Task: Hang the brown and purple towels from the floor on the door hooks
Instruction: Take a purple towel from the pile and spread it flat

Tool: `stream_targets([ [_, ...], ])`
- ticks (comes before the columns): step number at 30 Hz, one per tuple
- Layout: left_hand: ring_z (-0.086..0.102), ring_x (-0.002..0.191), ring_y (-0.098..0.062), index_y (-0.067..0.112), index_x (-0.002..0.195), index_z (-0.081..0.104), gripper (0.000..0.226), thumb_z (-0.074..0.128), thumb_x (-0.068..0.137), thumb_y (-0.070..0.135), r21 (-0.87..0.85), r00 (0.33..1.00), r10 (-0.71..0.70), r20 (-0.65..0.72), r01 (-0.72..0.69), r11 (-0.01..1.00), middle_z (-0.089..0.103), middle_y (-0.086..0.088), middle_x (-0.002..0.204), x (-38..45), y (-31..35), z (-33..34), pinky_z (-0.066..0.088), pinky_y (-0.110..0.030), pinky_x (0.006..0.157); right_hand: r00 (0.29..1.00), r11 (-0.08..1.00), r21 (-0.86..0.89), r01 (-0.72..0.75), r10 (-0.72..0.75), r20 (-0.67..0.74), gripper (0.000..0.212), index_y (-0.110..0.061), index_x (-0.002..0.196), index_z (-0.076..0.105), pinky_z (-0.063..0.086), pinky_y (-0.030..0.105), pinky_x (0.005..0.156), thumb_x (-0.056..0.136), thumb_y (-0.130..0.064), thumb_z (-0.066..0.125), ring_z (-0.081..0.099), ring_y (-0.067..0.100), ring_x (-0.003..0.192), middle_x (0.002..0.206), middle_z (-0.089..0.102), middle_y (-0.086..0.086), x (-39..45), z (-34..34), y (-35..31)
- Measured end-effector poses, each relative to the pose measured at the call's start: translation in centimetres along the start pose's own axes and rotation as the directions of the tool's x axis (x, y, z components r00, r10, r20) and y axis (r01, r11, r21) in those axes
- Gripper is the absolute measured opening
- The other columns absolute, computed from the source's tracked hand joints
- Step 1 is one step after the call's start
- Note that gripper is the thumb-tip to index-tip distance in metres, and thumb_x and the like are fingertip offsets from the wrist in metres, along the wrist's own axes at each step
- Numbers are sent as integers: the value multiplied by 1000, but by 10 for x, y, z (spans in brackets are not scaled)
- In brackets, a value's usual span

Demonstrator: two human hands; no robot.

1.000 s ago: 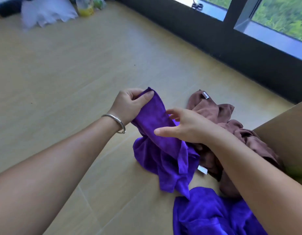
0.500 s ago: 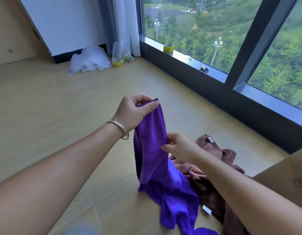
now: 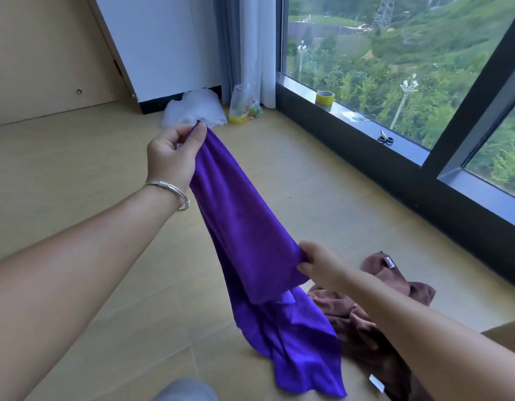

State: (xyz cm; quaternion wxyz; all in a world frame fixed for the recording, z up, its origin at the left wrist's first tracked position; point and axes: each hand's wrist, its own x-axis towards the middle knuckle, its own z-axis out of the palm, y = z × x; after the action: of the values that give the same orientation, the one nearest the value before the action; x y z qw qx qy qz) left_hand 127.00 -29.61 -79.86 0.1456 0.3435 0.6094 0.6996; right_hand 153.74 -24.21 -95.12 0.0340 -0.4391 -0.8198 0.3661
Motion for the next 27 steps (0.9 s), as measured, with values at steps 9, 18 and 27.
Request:
stream_targets([
  [9, 55, 69, -1, 28, 81, 71, 5, 72, 85, 31, 64, 940, -241, -242, 263, 963, 62, 13, 73, 44, 119, -98, 47, -16, 71, 939, 991, 126, -40, 81, -334, 14, -35, 74, 65, 47, 30, 63, 85, -27, 64, 59, 7, 67, 67, 65, -14, -34, -145, -137],
  [18, 54, 54, 1, 25, 83, 68, 11, 62, 91, 29, 237, 920, -264, -290, 336, 912, 61, 10, 66, 103, 239, -190, 44, -9, 56, 921, 993, -27, 112, -114, -372, 12, -27, 76, 69, 42, 25, 58, 86, -21, 65, 56, 6, 68, 69, 64, -13, -27, -269, -325],
  [27, 57, 72, -10, 22, 86, 65, 12, 57, 94, 27, 358, 931, -200, -306, 307, 882, 67, 2, 83, 126, 299, -265, 43, -19, 65, 885, 966, -142, 218, -257, -388, 11, -24, 87, 71, 49, 35, 68, 91, -22, 60, 57, 17, 78, 79, 67, -8, -31, -300, -443],
])
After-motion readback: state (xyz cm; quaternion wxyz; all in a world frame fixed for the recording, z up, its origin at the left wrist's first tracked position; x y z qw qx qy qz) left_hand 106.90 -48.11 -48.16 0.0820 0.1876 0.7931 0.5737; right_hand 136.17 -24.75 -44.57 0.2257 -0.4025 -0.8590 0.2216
